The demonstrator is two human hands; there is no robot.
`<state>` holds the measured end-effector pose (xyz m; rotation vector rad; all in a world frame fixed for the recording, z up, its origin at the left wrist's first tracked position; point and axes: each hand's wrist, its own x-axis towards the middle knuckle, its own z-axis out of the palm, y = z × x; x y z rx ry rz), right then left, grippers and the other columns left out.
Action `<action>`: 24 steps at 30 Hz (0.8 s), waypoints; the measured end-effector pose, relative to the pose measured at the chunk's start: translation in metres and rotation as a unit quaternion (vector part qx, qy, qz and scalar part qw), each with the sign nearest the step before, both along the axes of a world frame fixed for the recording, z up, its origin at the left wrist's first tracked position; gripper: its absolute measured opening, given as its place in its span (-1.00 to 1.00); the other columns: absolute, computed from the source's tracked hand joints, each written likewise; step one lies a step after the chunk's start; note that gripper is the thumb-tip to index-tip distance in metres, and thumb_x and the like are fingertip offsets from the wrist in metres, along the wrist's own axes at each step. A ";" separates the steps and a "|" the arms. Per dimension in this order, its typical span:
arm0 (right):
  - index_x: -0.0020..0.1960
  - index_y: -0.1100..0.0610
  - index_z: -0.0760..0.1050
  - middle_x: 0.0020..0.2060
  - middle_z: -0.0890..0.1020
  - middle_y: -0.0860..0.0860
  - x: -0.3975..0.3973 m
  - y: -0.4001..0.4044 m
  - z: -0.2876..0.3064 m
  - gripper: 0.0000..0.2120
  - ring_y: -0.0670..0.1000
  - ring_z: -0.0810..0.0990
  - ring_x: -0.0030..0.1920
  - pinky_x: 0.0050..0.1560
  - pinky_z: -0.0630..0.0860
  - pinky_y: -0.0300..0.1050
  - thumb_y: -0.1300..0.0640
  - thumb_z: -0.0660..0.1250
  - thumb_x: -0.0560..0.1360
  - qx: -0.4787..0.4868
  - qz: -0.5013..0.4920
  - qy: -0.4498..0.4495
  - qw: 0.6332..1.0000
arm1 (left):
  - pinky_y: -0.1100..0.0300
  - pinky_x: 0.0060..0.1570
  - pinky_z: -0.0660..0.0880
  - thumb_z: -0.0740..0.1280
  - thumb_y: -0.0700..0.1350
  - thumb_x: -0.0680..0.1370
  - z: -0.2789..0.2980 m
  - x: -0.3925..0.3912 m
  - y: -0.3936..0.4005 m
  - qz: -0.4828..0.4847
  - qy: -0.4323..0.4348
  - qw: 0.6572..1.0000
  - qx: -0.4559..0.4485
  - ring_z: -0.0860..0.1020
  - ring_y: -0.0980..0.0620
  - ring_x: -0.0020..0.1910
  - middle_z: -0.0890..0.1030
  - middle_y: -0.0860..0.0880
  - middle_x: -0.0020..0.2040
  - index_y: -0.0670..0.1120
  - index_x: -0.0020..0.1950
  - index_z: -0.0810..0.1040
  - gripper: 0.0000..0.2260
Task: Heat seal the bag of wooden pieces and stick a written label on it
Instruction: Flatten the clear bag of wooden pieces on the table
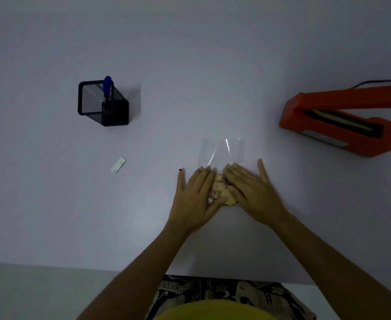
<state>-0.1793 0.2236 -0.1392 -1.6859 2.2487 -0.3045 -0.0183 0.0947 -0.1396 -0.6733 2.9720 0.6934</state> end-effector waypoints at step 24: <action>0.54 -0.13 0.03 0.55 0.02 0.11 -0.089 -0.076 -0.004 -0.37 0.26 -0.07 0.54 0.38 -0.07 0.50 -0.35 -0.11 0.54 0.081 0.247 0.129 0.957 | -0.36 0.40 0.02 0.15 0.28 0.54 -0.011 -0.004 0.015 0.057 0.023 0.998 0.010 0.24 -0.03 0.49 0.35 -0.09 0.47 -0.10 0.46 0.33 -0.38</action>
